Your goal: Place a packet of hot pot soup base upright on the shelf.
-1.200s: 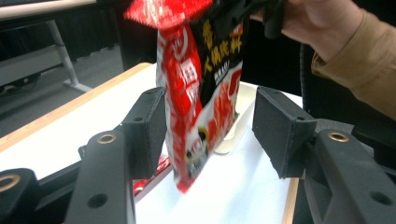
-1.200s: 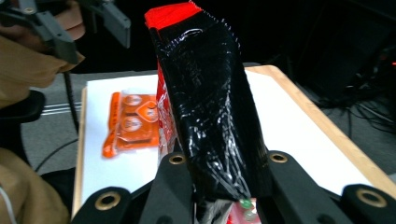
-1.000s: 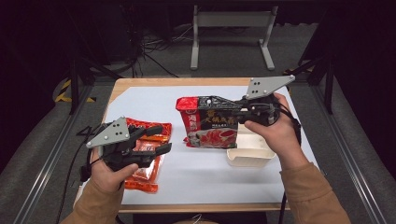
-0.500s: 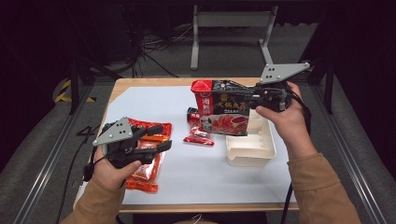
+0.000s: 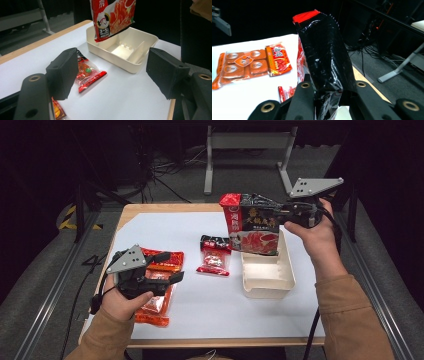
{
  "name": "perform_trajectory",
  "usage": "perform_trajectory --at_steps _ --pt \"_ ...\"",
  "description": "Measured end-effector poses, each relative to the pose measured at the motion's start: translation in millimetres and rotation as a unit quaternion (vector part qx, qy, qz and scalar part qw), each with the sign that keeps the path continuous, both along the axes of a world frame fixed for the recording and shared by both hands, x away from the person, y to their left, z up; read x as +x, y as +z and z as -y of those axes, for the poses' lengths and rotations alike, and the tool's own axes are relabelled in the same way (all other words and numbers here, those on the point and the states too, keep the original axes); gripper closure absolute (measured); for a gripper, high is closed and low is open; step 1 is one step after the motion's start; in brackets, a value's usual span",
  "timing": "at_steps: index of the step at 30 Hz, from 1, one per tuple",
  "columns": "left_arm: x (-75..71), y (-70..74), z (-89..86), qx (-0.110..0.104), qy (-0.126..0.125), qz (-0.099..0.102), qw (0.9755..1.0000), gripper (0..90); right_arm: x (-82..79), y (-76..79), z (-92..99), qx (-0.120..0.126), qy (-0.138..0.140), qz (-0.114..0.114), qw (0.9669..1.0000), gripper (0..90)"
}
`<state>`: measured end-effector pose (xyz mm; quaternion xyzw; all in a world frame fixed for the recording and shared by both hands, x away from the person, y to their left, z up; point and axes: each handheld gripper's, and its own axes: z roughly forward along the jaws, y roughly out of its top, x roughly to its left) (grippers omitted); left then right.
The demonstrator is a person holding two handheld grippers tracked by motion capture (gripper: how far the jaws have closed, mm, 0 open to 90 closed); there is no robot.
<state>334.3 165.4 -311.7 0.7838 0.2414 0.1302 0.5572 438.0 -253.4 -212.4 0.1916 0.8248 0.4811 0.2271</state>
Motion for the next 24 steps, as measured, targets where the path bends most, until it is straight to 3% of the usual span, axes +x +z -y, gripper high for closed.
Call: perform_trajectory --at_steps 12,24 --pt "4.1 -4.9 -0.1 0.004 0.007 0.001 1.0000 16.1 15.8 -5.1 20.3 0.006 -0.022 0.012 0.9997 78.7" --pt "5.4 -12.4 -7.5 0.004 0.039 -0.018 0.9991 6.5 36.8 -15.2 35.0 0.008 -0.039 0.014 0.9991 78.6"
